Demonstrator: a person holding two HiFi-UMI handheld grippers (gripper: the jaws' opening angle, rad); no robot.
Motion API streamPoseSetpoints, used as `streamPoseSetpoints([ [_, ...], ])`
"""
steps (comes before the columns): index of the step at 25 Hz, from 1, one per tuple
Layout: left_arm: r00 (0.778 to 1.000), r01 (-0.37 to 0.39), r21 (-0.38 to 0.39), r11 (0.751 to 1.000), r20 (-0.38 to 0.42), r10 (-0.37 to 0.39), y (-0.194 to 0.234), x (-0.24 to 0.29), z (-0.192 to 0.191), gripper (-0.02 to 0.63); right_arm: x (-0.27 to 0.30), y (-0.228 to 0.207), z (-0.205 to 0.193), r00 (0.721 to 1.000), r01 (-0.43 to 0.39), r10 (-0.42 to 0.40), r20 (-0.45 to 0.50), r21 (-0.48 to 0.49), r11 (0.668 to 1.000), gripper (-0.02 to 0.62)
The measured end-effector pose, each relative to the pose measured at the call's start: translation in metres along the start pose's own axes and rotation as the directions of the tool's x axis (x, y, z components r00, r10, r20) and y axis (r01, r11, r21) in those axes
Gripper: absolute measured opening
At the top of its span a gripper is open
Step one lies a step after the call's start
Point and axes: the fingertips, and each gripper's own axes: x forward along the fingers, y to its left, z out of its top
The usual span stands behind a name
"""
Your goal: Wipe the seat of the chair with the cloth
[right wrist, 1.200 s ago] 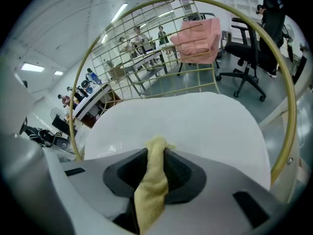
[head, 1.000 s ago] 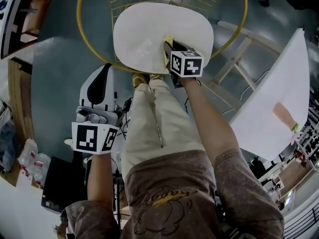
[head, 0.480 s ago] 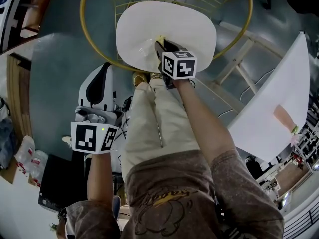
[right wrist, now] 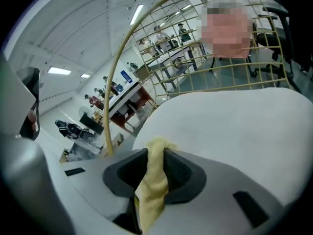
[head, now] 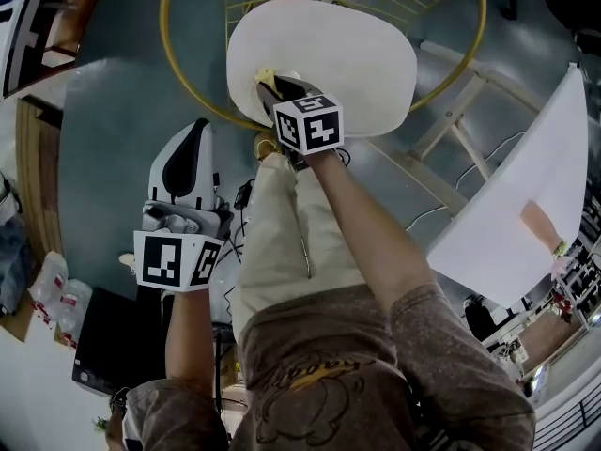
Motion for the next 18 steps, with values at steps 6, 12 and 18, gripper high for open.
streamPoseSetpoints([
  [6,1.000,-0.005,-0.005,1.000,0.006,0.005,0.001,-0.002,0.000,0.003,0.005,0.022,0.000,0.998,-0.061,0.061,0.002,-0.006,0.998,0.114],
  [12,1.000,0.001,-0.003,1.000,0.002,-0.001,0.001,-0.003,-0.002,0.003,-0.002,0.034,-0.001,0.994,-0.103,0.103,0.020,-0.010,0.995,0.114],
  [18,1.000,0.020,0.002,1.000,0.003,-0.020,-0.005,0.000,-0.001,0.003,-0.027,0.014,-0.010,0.996,-0.079,0.080,0.031,-0.036,0.996,0.113],
])
